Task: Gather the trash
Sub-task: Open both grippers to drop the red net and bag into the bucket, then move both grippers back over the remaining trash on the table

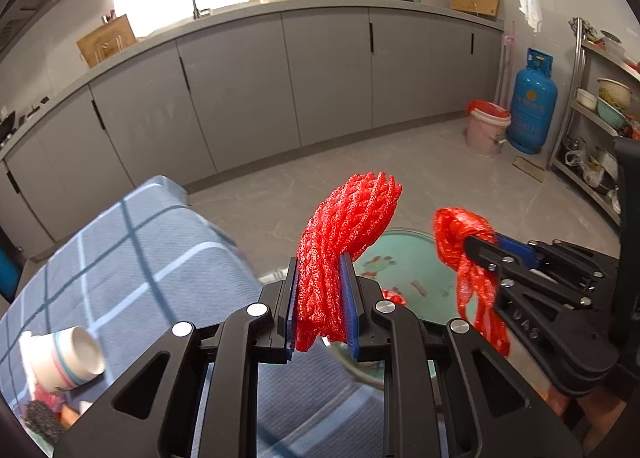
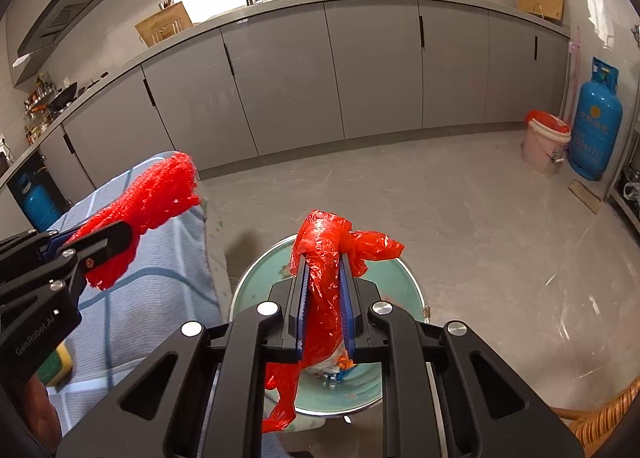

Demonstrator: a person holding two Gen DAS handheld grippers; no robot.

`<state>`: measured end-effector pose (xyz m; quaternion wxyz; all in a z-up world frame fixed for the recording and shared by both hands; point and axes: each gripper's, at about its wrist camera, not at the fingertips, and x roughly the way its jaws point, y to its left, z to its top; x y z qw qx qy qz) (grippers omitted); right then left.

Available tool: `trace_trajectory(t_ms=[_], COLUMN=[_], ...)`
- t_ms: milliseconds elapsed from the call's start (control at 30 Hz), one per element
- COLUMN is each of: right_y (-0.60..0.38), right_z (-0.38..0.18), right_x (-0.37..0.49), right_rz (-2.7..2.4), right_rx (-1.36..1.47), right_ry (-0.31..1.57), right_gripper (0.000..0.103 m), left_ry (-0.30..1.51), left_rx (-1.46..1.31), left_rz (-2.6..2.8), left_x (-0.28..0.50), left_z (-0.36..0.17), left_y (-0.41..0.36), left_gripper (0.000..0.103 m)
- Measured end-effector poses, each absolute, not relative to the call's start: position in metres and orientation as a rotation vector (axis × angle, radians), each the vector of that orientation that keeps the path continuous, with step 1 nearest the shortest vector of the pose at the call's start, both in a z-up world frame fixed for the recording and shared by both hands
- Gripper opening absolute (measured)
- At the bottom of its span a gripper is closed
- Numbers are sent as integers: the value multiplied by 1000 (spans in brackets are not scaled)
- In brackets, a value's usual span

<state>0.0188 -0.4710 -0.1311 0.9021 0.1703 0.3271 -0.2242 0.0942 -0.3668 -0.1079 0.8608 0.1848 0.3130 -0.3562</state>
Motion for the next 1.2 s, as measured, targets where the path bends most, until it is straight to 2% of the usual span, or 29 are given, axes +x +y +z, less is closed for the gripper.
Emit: trace_trajectory(t_ms=[300, 367, 400, 433, 500, 633, 700, 767, 833, 1000, 1133, 1200], right_y=[-494, -499, -502, -505, -511, -516, -516, -517, -517, -508, -496, -488], right_z=[-152, -158, -161, -163, -169, -176, -178, -180, -181, -181, -172, -168], right_x=[25, 25, 26, 26, 27, 26, 24, 21, 17, 13, 10, 9], right_rz=[-486, -485, -486, -483, -489, -500, -507, -518, -520, -516, -503, -492], right_rx=[368, 374, 380, 385, 394, 420, 424, 435, 447, 449, 444, 443], right_ry=[708, 711, 710, 709, 720, 722, 721, 723, 720, 727, 708, 704], right_gripper=[17, 20, 21, 24, 29, 46, 49, 52, 55, 58, 69, 70], left_ry=[708, 714, 714, 720, 719, 704, 696, 687, 661, 636, 618, 605], left_rx=[403, 410, 412, 416, 418, 418, 420, 416, 418, 430, 441, 440], left_rz=[-783, -783, -780, -789, -781, -779, -764, -740, -707, -677, -667, -661], left_x=[99, 101, 101, 102, 102, 103, 105, 107, 107, 103, 98, 94], left_z=[-135, -141, -143, -146, -148, -146, -145, -142, -137, -130, -123, -117], left_y=[-400, -404, -405, -407, -409, -406, -404, -399, -394, -384, -373, -366], left_gripper=[22, 24, 28, 39, 50, 60, 61, 66, 76, 83, 83, 83])
